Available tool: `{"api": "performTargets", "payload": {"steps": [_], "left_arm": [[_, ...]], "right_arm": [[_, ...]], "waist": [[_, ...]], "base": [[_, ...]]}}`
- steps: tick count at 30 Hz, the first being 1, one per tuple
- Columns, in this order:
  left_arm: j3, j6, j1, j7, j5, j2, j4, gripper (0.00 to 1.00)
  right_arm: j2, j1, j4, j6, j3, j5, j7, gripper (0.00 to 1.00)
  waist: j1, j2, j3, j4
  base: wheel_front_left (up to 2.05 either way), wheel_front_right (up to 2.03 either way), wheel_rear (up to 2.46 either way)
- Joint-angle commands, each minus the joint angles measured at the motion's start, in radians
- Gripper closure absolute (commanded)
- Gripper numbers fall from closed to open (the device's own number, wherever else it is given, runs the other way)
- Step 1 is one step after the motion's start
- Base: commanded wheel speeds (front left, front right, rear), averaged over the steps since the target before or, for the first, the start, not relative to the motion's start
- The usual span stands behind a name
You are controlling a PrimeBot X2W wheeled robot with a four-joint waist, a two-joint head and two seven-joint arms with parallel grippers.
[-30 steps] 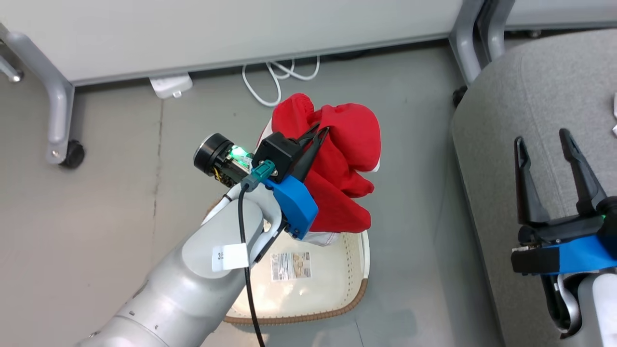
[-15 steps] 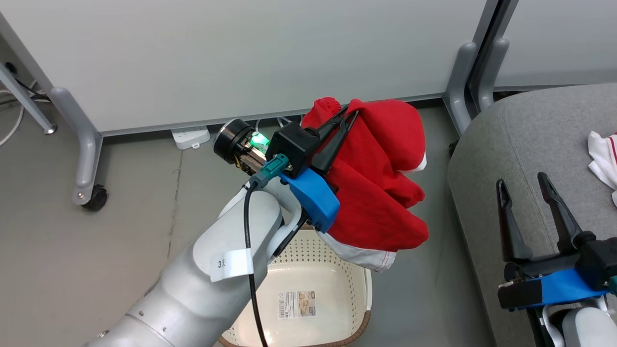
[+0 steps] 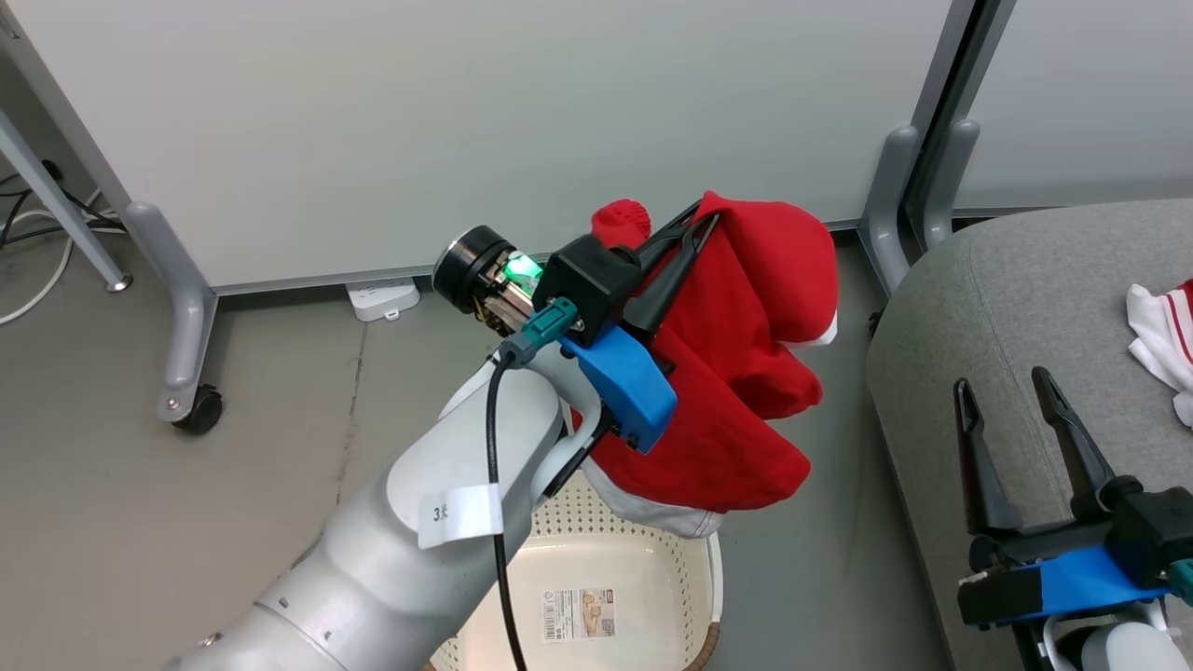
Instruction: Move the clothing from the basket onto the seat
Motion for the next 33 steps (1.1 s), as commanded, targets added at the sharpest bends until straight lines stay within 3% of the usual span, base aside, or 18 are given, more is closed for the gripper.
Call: {"api": "performTargets", "payload": {"steps": [1,10,21,33], "left_arm": [[0.0,0.005,-0.012,-0.005,-0.007,-0.001,-0.005,1.0],[-0.01,0.01,-0.019,-0.005,-0.007,-0.001,-0.008,1.0],[-0.022,0.017,-0.024,-0.005,-0.009,-0.002,-0.022,1.0],[-0.054,0.024,-0.045,-0.005,-0.014,-0.003,-0.058,1.0]], "right_arm": [[0.003,0.007,-0.004,0.0,0.002,-0.003,-0.003,0.0],[-0.017,-0.033,-0.015,0.0,0.075,0.001,-0.003,0.0],[-0.058,-0.137,-0.006,0.0,0.26,0.015,-0.003,0.0],[-0.075,-0.298,0.119,0.0,0.384,0.017,-0.003,0.0]], "waist": [[0.0001,-0.0001,0.0,0.0],[0.0001,-0.0001,0.009,0.001],[0.0001,-0.0001,0.026,0.01],[0.0001,-0.0001,0.061,0.039]], "base": [[0.0,0.0,0.0],[0.0,0.0,0.0],[0.0,0.0,0.0],[0.0,0.0,0.0]]}}
